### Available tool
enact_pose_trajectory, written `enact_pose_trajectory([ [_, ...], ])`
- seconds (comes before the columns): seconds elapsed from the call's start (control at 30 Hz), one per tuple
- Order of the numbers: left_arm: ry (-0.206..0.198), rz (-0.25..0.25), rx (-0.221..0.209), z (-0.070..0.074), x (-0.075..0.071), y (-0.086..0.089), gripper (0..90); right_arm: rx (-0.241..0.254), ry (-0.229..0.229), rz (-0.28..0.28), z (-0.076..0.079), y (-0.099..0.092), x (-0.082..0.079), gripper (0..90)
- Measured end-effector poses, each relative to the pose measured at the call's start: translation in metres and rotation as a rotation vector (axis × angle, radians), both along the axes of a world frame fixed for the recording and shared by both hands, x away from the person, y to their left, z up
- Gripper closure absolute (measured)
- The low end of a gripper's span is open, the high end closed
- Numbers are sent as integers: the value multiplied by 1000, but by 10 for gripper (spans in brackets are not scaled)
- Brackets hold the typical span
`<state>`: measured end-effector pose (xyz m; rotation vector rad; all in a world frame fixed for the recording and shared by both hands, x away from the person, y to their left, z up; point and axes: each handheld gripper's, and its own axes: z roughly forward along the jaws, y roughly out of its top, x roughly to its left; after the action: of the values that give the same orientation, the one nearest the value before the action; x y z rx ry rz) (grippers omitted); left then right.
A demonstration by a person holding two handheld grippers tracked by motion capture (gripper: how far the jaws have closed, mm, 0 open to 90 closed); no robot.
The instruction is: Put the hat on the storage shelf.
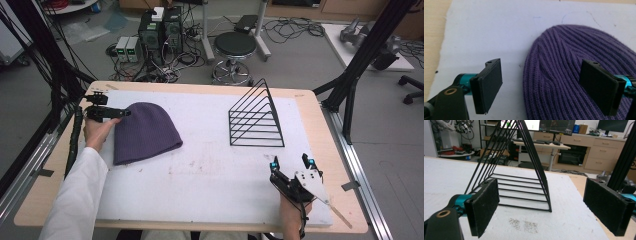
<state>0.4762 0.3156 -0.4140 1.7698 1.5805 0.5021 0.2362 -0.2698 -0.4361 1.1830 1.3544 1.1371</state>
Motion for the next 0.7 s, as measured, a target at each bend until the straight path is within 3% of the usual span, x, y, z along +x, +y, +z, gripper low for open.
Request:
enact_pose_trajectory([
  [0.13, 28, -5, -14, -5, 3, -4, 191, 3, -2, 0, 0, 1, -1, 127],
  [0.17, 42, 5, 20, -10, 4, -7, 191, 3, -1, -2, 1, 1, -1, 127],
  [0.33, 64, -15, 24, -15, 5, -14, 214, 2, 1, -2, 0, 0, -1, 127],
  [0.37, 92, -15, 37, -18, 6, -18, 220, -4, -3, -1, 1, -1, 0, 127],
  [0.53, 100, -10, 36, -20, 6, -18, 223, 3, -4, 0, 1, 0, -1, 127],
  [0.7, 101, -15, 35, -18, 4, -21, 358, 6, 0, -1, 1, -1, -1, 127],
])
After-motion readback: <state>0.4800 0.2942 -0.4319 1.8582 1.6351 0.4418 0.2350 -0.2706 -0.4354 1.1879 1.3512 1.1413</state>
